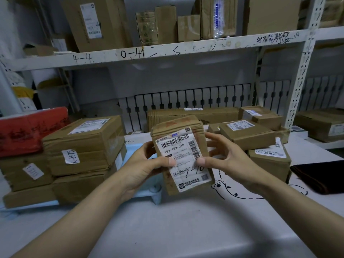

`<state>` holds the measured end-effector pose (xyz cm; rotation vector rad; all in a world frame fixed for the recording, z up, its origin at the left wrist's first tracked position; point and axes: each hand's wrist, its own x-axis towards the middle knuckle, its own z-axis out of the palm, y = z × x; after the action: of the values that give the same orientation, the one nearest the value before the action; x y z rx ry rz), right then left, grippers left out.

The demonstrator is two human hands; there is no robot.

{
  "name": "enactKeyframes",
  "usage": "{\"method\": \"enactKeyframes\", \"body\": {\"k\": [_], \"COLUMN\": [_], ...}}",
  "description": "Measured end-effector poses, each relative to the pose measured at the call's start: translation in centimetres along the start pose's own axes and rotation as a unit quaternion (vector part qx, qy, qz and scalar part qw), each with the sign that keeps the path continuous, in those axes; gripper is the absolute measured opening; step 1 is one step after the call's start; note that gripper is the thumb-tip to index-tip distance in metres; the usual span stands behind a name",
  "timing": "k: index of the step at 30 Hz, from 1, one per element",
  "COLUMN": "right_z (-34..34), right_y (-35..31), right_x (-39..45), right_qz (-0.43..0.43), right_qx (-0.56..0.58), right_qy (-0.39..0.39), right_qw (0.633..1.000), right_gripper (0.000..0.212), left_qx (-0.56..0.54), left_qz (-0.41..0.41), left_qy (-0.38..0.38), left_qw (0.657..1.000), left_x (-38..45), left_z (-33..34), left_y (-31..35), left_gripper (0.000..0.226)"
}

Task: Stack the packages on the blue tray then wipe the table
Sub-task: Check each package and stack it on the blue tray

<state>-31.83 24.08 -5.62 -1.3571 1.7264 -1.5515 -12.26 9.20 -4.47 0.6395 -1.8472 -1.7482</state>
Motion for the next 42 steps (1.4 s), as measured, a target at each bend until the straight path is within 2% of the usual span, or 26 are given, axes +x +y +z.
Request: {"method": "enactKeyframes", "body": {"k": [7, 10, 16, 20, 23, 28, 31, 34, 36, 38, 42], "right_z": [0.1, 0.6, 1.7, 2.5, 2.7, 2.9, 3.2, 2.9, 2.5, 2.1, 1.7], "right_y": [0.2, 0.0, -0.5, -0.9, -0.9, -0.8, -0.5, -0.3, 0.1, 0.8, 1.9], "right_x": [0.2, 0.1, 0.1, 0.1, 0.1, -0.2, -0.1, 0.3, 0.3, 0.3, 0.2], "right_qz": [0.001, -0.02, -0.132, -0.178, -0.134, -0.015, 0.042, 0.142, 0.199, 0.238, 0.262], "right_qx": [0.015, 0.008, -0.153, -0.25, -0.246, -0.145, -0.022, 0.114, 0.188, 0.281, 0.445], "right_qy": [0.005, 0.046, 0.134, 0.115, 0.092, 0.065, 0.057, 0.035, 0.017, 0.022, 0.017], "right_qw": [1.0, 0.999, 0.97, 0.945, 0.956, 0.987, 0.997, 0.983, 0.962, 0.929, 0.856], "right_gripper": [0.081, 0.079, 0.048, 0.021, 0.026, 0.074, 0.084, 0.073, 0.055, 0.043, 0.038], "left_qx": [-0.044, -0.058, -0.038, -0.033, -0.034, -0.031, -0.025, -0.018, 0.003, 0.012, 0.062], "left_qz": [-0.041, -0.051, -0.078, -0.089, -0.086, -0.061, -0.024, 0.004, 0.014, 0.024, 0.062], "left_qy": [0.018, 0.028, 0.059, 0.066, 0.077, 0.086, 0.092, 0.088, 0.087, 0.09, 0.122], "left_qw": [0.998, 0.997, 0.994, 0.993, 0.993, 0.994, 0.995, 0.996, 0.996, 0.996, 0.989], "left_x": [-0.3, -0.4, -0.5, -0.4, -0.3, -0.3, -0.5, -0.6, -0.6, -0.8, -0.9], "left_z": [-0.2, 0.0, 0.9, 1.2, 1.3, 1.2, 1.6, 2.2, 2.5, 2.8, 3.4], "left_y": [0.0, 0.0, 0.2, 0.1, -0.1, -0.1, 0.1, 0.6, 1.0, 1.3, 1.2], "left_gripper": [0.053, 0.054, 0.058, 0.058, 0.06, 0.081, 0.06, 0.04, 0.035, 0.029, 0.027]}}
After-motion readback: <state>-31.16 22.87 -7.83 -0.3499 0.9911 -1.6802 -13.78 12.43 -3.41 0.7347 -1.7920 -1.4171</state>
